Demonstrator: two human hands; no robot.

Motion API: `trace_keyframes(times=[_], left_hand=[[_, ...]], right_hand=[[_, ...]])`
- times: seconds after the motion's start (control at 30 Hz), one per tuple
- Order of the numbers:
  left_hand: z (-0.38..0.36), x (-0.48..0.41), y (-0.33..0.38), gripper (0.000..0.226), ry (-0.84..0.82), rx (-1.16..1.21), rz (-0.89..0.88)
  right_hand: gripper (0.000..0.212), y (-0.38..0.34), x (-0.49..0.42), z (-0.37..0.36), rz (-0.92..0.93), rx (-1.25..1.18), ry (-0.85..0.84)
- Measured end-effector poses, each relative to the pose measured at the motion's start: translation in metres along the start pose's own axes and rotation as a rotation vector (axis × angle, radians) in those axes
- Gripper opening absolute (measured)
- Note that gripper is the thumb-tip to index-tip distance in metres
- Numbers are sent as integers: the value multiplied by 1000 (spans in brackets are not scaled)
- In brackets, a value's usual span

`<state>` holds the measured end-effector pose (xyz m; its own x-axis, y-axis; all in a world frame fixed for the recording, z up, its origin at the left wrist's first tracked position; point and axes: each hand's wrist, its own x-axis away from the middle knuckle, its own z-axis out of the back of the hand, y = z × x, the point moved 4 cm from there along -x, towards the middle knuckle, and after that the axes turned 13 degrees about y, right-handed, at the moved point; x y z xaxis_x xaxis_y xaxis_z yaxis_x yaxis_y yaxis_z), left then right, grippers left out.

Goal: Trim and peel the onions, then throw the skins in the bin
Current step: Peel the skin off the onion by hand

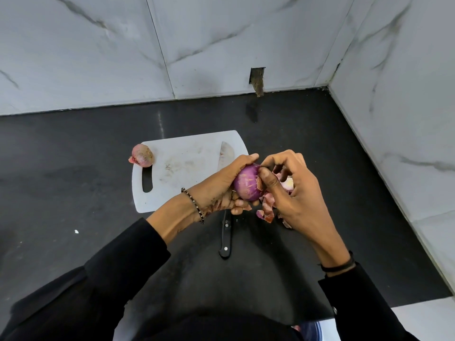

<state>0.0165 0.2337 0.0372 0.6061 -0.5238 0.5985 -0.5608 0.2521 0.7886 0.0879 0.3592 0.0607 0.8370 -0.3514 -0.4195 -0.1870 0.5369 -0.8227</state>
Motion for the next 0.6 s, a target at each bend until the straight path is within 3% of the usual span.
trace_keyframes(times=[0.07,0.2,0.47,0.6], left_hand=[[3,-1,1,60,42,-2,-33],[6,-2,3,70,50,-9,-83],[3,-2,-1,49,-45,67,-90],[4,-4,-6,49,-66,49,-66]], right_hand=[[9,1,0,3,-61,-43,-17],[26,-1,-3,7,-41,-32,-29],[4,4,-6,5,-156,-9,77],[5,5,-1,-1,-138,51,127]])
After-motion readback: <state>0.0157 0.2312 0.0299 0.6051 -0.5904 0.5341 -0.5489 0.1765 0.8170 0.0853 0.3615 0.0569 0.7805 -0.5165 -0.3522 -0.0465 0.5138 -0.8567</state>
